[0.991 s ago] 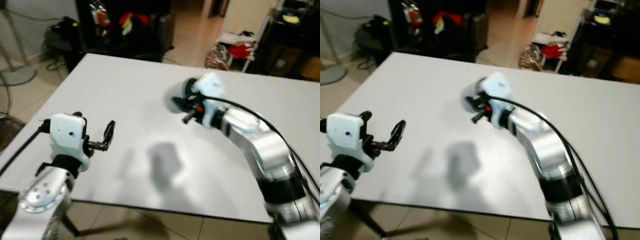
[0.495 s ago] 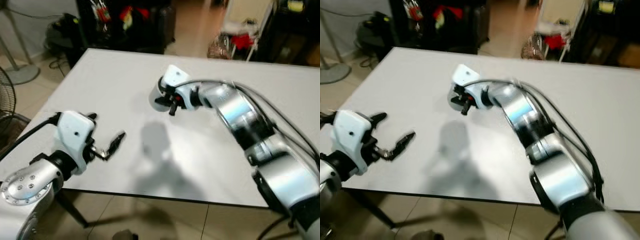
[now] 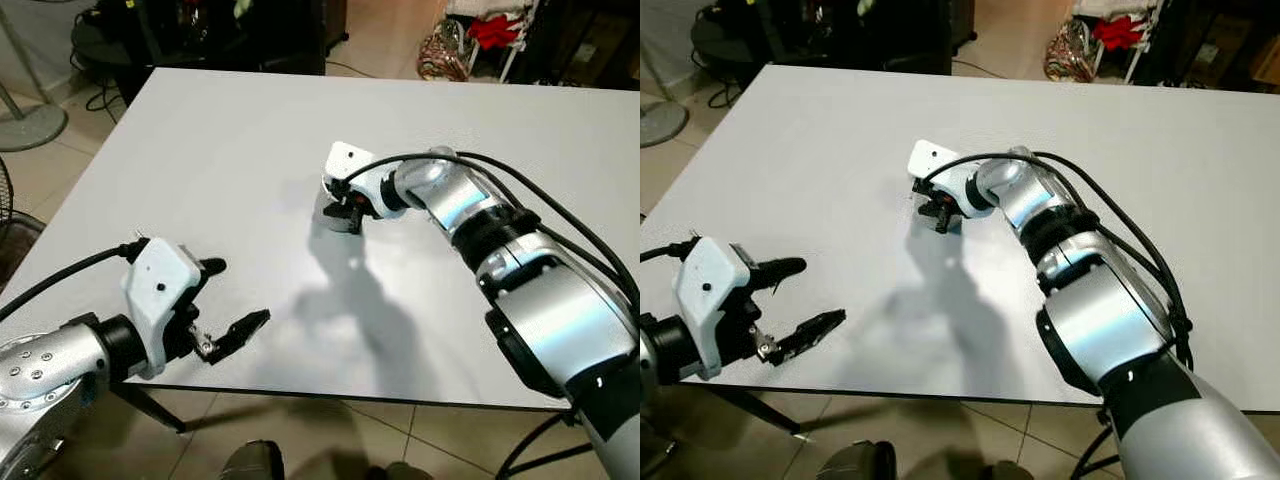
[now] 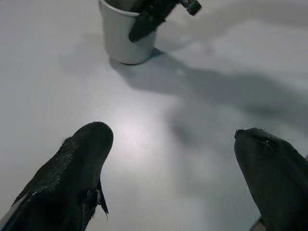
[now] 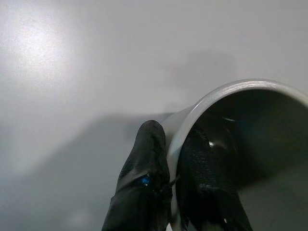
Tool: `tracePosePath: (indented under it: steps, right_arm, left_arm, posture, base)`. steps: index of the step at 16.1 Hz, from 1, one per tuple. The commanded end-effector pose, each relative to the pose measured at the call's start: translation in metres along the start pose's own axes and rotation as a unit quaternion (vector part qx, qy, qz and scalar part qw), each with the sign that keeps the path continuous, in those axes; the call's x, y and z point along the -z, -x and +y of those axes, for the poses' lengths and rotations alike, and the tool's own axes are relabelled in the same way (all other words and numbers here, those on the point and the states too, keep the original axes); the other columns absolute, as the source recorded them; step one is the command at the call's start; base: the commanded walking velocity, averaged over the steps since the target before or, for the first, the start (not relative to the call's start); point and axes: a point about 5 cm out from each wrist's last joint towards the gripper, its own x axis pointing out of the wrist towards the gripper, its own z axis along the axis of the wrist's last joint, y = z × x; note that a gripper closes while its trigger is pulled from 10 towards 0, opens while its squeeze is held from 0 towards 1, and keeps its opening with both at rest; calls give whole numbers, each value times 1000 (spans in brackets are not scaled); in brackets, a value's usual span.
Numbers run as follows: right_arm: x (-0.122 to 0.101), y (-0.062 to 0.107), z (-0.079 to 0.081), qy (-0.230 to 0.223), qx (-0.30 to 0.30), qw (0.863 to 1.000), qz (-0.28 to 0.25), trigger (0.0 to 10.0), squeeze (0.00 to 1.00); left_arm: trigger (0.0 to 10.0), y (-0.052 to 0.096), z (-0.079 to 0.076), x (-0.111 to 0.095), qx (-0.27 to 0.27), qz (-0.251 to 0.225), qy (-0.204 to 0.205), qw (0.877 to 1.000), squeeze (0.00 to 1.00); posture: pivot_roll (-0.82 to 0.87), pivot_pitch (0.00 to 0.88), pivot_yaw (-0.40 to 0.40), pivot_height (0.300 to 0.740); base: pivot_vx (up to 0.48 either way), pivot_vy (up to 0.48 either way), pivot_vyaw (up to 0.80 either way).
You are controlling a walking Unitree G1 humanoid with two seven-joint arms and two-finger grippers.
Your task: Setting the table
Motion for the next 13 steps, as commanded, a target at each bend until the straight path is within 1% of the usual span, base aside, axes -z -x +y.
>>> tracePosePath:
  steps: [1, 3, 5, 6, 9, 10, 11, 13]
  right_arm:
    - [-7, 1, -3, 9, 1, 1000, -7, 10000, 0]
    - [-12, 0, -3, 9, 5, 1000, -18, 10000, 0]
    - [-22, -6, 0, 25, 7, 999, -24, 10000, 0]
    - [-25, -7, 1, 26, 8, 999, -28, 10000, 0]
    - [-31, -9, 2, 34, 7, 999, -35, 10000, 0]
    - [-32, -9, 2, 40, 9, 999, -32, 10000, 251]
    - [-32, -10, 2, 39, 11, 999, -32, 10000, 1000]
    - [-32, -9, 1, 39, 17, 999, -34, 10000, 1000]
  left_arm:
    - [10000, 3, 0, -3, 2, 0, -6, 1000, 0]
    - [10000, 4, 1, -1, 2, 4, -3, 1000, 0]
    - [10000, 7, 8, 10, -1, 18, 5, 1000, 0]
    - [10000, 8, 9, 13, -1, 21, 7, 1000, 0]
    - [10000, 10, 6, 21, -2, 28, 13, 1000, 0]
    - [10000, 10, 7, 22, -3, 27, 13, 1000, 0]
    - [10000, 10, 7, 23, -4, 26, 13, 1000, 0]
    - [10000, 9, 8, 23, -6, 20, 11, 1000, 0]
  posture:
    - [66, 188, 16, 740]
    - [71, 191, 15, 740]
    - [78, 191, 17, 740]
    - [79, 191, 15, 740]
    - [82, 186, 7, 740]
    - [83, 185, 5, 740]
    - [82, 182, 6, 740]
    - [80, 179, 9, 740]
  base:
    - [0, 0, 0]
    - [0, 0, 0]
    - [0, 0, 0]
    - [0, 0, 0]
    - [0, 0, 0]
    - [0, 0, 0]
    - [0, 0, 0]
    - [0, 0, 0]
